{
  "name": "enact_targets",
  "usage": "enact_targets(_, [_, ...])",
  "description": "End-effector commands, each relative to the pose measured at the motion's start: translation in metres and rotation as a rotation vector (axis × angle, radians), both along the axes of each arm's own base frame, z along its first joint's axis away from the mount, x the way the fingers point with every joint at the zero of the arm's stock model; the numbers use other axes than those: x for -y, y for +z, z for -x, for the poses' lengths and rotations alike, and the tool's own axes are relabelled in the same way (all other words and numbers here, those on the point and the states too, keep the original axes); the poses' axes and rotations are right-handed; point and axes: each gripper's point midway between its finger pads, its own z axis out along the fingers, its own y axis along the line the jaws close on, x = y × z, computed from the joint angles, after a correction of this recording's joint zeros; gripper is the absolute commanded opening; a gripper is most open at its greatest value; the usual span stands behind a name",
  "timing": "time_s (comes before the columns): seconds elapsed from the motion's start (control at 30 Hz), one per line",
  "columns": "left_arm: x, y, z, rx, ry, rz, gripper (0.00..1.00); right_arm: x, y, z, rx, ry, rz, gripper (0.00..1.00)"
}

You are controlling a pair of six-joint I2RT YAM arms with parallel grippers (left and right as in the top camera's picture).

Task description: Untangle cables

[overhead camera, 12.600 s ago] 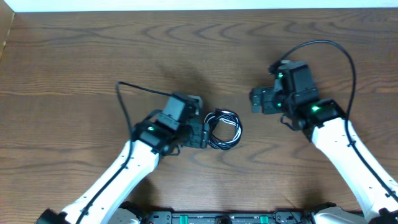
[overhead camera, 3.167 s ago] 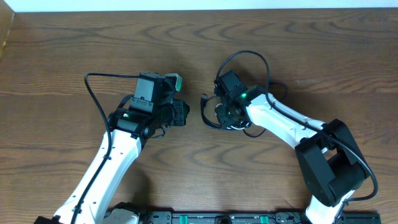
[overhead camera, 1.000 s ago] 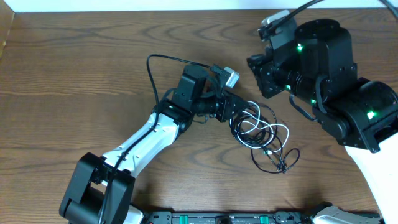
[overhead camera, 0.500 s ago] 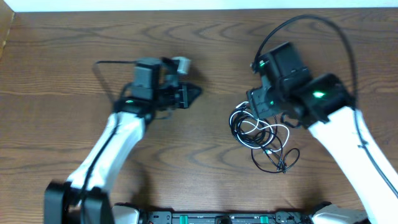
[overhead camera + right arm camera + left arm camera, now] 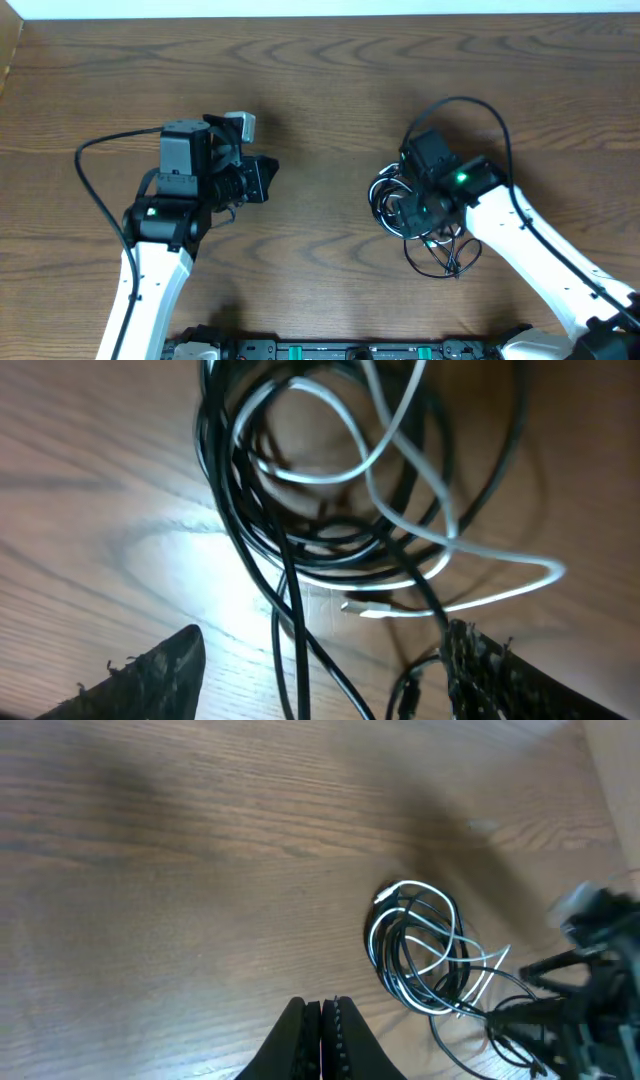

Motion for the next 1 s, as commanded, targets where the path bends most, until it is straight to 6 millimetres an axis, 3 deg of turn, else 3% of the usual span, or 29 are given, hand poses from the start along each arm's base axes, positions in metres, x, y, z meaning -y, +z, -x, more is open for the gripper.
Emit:
enact_targets(0.0, [-0.005, 0.001, 0.002, 0.014, 0.004, -0.032, 0.08, -0.004, -0.016, 0.008, -0.019, -0.009, -0.035, 0.72])
enact_targets(0.3, [-0.005, -0.002, 0.005, -0.006, 0.003, -0.034, 0.08, -0.025, -0.042, 0.008, -0.001, -0.014, -0.177, 0.69])
enact_targets(0.5, [-0.005, -0.003, 0.006, -0.013, 0.003, -0.035, 0.08, -0.038, -0.05, -0.005, 0.082, -0.012, -0.258, 0.67])
enact_targets(0.77, [-0.005, -0.005, 0.008, -0.025, 0.002, -0.036, 0.08, -0.051, -0.051, -0.027, 0.217, -0.003, -0.34, 0.31])
enact_targets(0.87, [-0.005, -0.006, 0.009, -0.028, 0.002, -0.036, 0.08, -0.053, -0.049, -0.032, 0.239, -0.031, -0.367, 0.33])
enact_targets(0.97, [-0.005, -0.006, 0.01, -0.032, 0.0, -0.036, 0.08, -0.053, -0.051, -0.031, 0.239, -0.036, -0.369, 0.48])
